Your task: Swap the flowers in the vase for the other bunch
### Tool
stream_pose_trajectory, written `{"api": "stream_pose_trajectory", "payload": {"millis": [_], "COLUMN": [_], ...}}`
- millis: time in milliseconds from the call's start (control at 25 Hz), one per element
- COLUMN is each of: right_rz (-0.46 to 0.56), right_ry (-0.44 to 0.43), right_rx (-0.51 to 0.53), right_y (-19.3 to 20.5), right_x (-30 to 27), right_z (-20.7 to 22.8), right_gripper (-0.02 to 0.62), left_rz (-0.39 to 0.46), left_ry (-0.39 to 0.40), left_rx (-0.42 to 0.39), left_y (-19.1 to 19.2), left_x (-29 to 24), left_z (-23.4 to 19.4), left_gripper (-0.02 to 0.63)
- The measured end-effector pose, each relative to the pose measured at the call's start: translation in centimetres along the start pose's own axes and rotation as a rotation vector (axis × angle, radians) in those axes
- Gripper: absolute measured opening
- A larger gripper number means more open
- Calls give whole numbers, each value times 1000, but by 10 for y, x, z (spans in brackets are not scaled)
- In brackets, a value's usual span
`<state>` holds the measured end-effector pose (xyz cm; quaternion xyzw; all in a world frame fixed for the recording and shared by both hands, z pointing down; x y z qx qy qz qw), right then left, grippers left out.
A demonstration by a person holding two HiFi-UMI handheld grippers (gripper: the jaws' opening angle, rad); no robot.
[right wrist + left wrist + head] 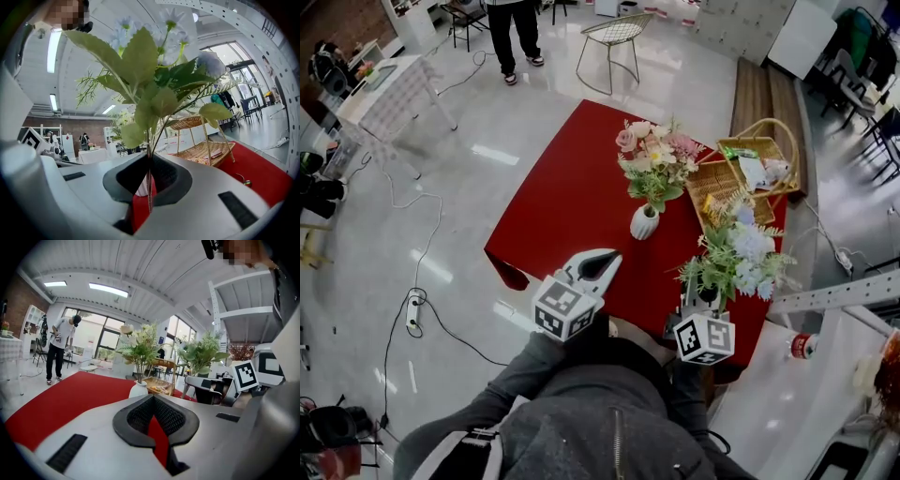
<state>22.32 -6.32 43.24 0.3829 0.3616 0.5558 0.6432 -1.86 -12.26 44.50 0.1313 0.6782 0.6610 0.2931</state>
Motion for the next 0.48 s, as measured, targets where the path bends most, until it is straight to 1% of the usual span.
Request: {"api": "stream_pose_trajectory", "payload": {"millis": [160,320,480], "right_rz": [8,6,13], "right_ry": [20,11,7], "right_rx": [-3,-4,-5], "right_y": [-1,-1,-4], "right_x": [1,-1,-2], "right_z": [4,0,0], "right_gripper": [29,29,29], "left_rz": [-3,-2,-4], "left_ry": [16,17,23], "left_rx": [-6,-19,7], "left_y": [1,-2,-1], "left_x": [-2,-1,-5], "left_z": [3,4,2], "left_gripper": [9,9,9]}}
Point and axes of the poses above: the fingertips, and each gripper's own axes: x backward along the fingers, z to its right, y out of its underside, the point moved 10 cm from there along x, backward along the fingers, and after that the axes turned 15 degrees about -x, right-handed, at the moved point
